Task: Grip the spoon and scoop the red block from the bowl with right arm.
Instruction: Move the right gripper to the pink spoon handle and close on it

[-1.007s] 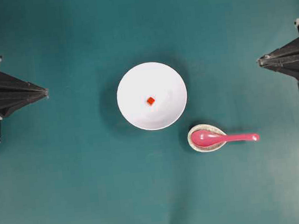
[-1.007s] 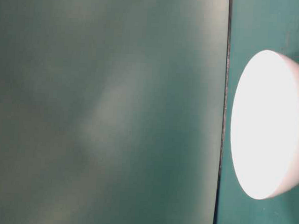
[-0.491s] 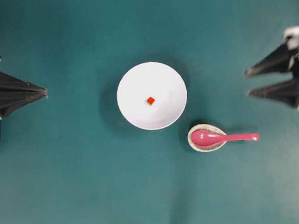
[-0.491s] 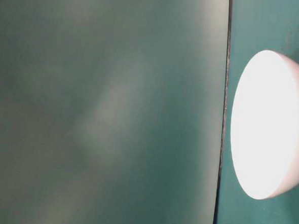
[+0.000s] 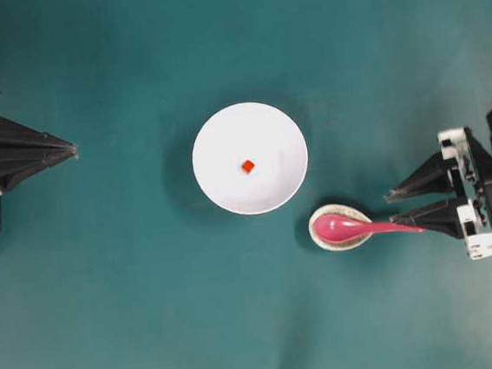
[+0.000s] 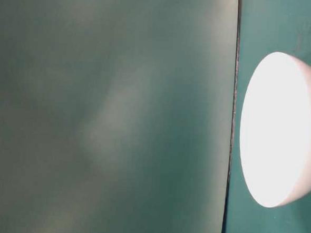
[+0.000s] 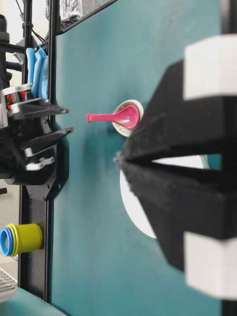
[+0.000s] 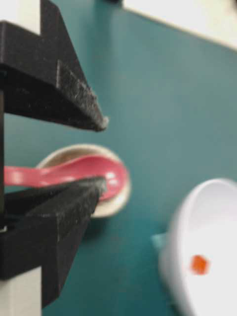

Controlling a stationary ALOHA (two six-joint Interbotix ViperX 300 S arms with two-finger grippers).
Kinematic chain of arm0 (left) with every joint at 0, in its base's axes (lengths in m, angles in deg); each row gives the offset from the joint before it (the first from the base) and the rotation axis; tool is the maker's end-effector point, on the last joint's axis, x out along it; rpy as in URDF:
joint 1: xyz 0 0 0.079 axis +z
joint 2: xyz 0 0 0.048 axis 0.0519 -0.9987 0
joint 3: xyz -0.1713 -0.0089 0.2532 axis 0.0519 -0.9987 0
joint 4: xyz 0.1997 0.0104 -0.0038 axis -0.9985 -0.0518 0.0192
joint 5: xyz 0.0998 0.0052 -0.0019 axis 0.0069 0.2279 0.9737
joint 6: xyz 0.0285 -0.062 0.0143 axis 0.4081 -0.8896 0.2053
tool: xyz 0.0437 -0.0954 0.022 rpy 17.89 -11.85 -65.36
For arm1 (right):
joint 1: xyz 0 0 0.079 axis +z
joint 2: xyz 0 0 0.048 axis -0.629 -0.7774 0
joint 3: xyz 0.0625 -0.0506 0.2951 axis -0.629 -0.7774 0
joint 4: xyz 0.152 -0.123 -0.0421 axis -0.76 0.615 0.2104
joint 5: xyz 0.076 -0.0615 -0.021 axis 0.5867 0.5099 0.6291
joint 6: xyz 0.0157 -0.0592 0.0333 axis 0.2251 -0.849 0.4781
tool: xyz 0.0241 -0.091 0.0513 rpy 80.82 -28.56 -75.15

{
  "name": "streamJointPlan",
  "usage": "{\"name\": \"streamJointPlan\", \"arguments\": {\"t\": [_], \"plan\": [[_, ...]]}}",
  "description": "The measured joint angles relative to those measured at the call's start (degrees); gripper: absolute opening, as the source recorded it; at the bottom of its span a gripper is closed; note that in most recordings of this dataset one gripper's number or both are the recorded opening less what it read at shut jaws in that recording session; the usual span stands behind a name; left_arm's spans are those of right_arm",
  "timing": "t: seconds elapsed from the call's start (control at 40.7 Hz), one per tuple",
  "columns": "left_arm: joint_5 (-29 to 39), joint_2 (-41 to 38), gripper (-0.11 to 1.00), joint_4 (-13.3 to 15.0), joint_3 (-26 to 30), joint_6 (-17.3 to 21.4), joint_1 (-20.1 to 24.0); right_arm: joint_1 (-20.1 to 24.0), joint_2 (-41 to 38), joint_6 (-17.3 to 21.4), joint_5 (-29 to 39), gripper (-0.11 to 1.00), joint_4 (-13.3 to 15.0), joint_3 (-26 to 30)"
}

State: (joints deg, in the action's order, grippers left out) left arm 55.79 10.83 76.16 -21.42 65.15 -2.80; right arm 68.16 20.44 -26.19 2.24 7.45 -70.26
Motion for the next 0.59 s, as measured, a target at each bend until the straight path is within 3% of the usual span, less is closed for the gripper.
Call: {"name": "streamJointPlan", "arguments": {"t": [0.147, 0.27, 0.589], "plan": [[0.1, 0.1, 0.0, 0.0, -0.1, 0.0, 0.1, 8.0, -8.3, 0.1, -5.4, 0.49, -10.0, 0.5], [0.0, 0.0, 0.0, 0.0, -0.1, 0.0, 0.1, 12.0, -12.2, 0.0, -6.6, 0.49, -15.5, 0.6], [0.0, 0.1, 0.0, 0.0, -0.1, 0.0, 0.4, 13.5, -17.9, -0.2, -6.8, 0.49, -17.0, 1.1]]}}
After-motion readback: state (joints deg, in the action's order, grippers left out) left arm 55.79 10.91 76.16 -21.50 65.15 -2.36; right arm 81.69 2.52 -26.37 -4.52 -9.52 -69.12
